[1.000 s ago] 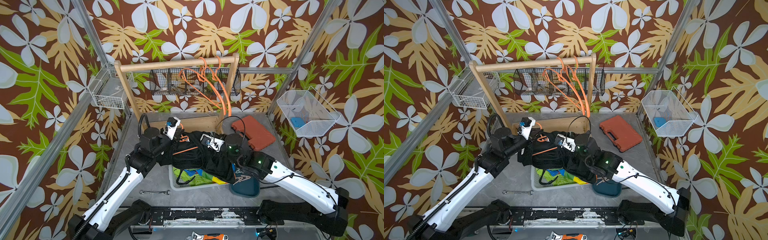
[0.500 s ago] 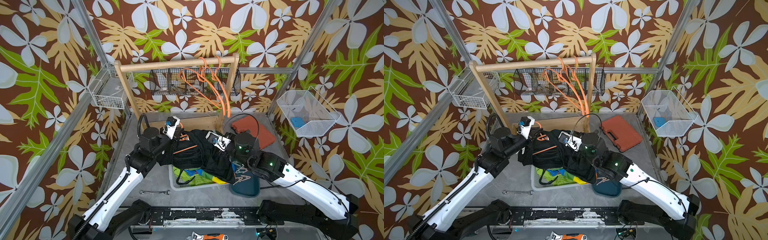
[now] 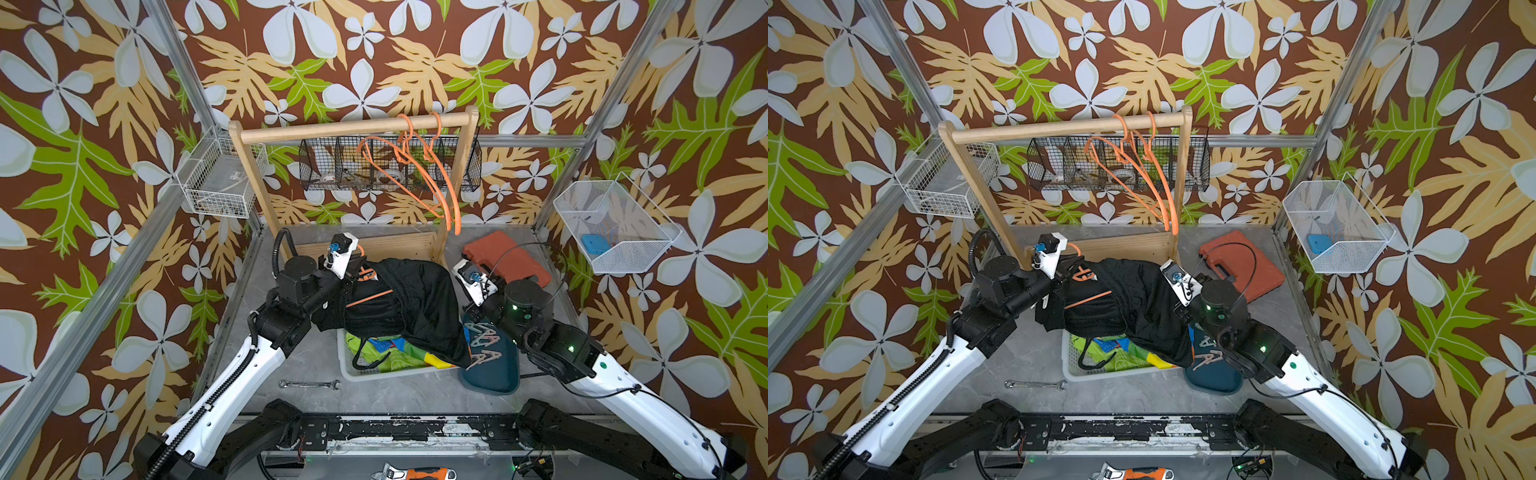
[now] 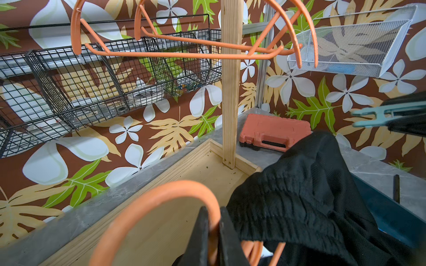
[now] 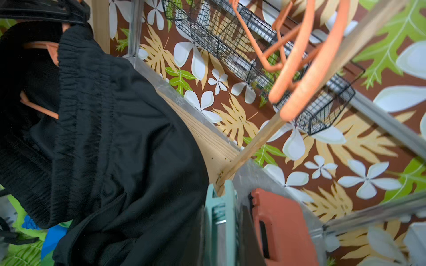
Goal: Remove the clothespins securing shorts to the hanger
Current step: Remove the clothespin from the hanger, then place the clothespin in the storage box.
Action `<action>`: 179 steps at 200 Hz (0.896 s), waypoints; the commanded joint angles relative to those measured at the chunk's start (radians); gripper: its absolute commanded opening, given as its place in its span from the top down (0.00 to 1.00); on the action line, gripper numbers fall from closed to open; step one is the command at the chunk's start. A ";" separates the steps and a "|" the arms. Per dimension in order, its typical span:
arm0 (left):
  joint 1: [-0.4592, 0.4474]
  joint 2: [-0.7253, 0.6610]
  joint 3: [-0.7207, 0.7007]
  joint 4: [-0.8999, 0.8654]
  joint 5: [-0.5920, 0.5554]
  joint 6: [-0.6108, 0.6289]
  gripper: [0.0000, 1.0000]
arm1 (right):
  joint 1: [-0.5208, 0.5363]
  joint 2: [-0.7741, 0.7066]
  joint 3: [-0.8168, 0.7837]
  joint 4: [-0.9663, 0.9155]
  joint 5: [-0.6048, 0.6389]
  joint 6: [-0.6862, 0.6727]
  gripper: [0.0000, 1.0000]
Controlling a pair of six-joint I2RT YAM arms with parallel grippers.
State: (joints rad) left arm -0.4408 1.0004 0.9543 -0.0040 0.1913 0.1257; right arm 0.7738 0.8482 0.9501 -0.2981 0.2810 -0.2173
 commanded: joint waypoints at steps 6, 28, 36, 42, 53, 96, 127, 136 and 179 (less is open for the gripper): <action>0.002 -0.010 -0.001 0.048 -0.017 -0.009 1.00 | -0.007 -0.095 -0.124 0.065 0.048 0.275 0.90; 0.002 -0.015 -0.004 0.050 -0.028 -0.008 1.00 | -0.007 -0.191 -0.282 0.120 0.092 0.473 0.89; 0.001 -0.016 -0.006 0.052 -0.029 -0.008 1.00 | -0.007 -0.222 -0.340 0.130 0.119 0.547 0.88; 0.003 -0.016 -0.008 0.054 -0.031 -0.008 1.00 | -0.007 -0.246 -0.380 0.132 0.140 0.593 0.88; 0.003 -0.015 -0.011 0.055 -0.032 -0.008 1.00 | -0.007 -0.290 -0.456 0.148 0.170 0.653 0.88; 0.001 -0.016 -0.017 0.062 -0.042 -0.003 1.00 | -0.007 -0.370 -0.616 0.125 0.313 0.825 0.87; 0.001 -0.017 -0.020 0.064 -0.044 0.000 1.00 | -0.007 -0.337 -0.674 0.101 0.339 0.955 0.86; 0.002 -0.019 -0.020 0.066 -0.043 0.000 1.00 | -0.008 -0.329 -0.689 0.100 0.342 0.986 0.86; 0.002 -0.021 -0.022 0.067 -0.044 0.001 1.00 | -0.008 -0.311 -0.745 0.107 0.335 1.101 0.83</action>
State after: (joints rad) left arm -0.4408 0.9859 0.9329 0.0055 0.1581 0.1295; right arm 0.7666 0.5327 0.2211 -0.1955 0.5938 0.7841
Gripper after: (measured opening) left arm 0.103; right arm 0.162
